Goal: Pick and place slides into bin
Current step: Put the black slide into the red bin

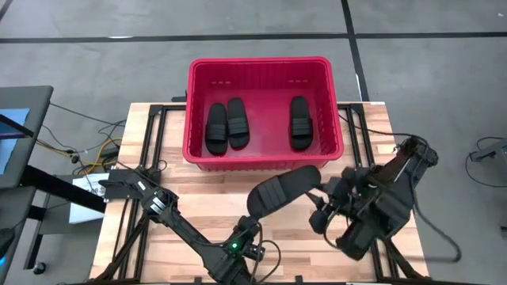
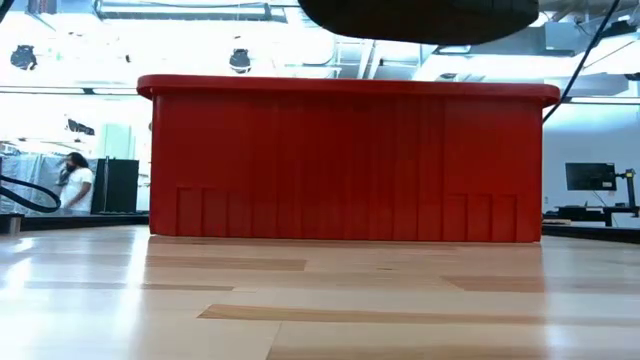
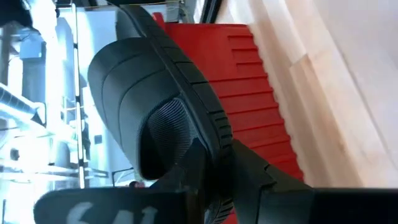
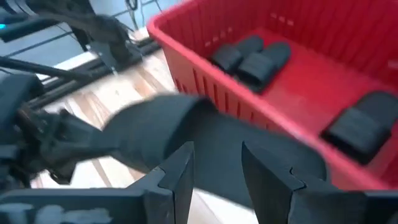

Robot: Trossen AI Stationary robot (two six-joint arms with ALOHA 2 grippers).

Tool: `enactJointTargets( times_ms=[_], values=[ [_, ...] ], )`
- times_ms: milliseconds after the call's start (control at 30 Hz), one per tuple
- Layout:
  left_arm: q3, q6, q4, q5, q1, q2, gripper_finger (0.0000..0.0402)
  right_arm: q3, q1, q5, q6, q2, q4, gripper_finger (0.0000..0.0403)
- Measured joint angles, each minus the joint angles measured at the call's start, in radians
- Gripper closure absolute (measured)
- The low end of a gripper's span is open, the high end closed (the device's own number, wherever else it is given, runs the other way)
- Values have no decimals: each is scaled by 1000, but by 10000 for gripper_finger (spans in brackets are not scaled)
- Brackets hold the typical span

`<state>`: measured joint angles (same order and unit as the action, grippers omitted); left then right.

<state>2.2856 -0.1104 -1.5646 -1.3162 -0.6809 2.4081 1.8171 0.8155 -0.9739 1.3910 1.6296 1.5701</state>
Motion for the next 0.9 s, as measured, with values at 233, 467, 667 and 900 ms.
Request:
enactJointTargets(
  times_ms=[233, 467, 667, 900],
  values=[
    [0, 9, 0, -42, 22, 0, 371, 169, -134, 211, -348, 1, -74, 278],
    [0, 10, 2, -61, 29, 0, 371, 204, -319, 553, -558, 2, -209, 276],
    [0, 7, 3, -61, 29, 0, 371, 204, -417, 696, -561, 2, -130, 240],
    [0, -1, 3, -64, 29, 0, 371, 204, -477, 804, -587, 11, -147, 174]
  ],
)
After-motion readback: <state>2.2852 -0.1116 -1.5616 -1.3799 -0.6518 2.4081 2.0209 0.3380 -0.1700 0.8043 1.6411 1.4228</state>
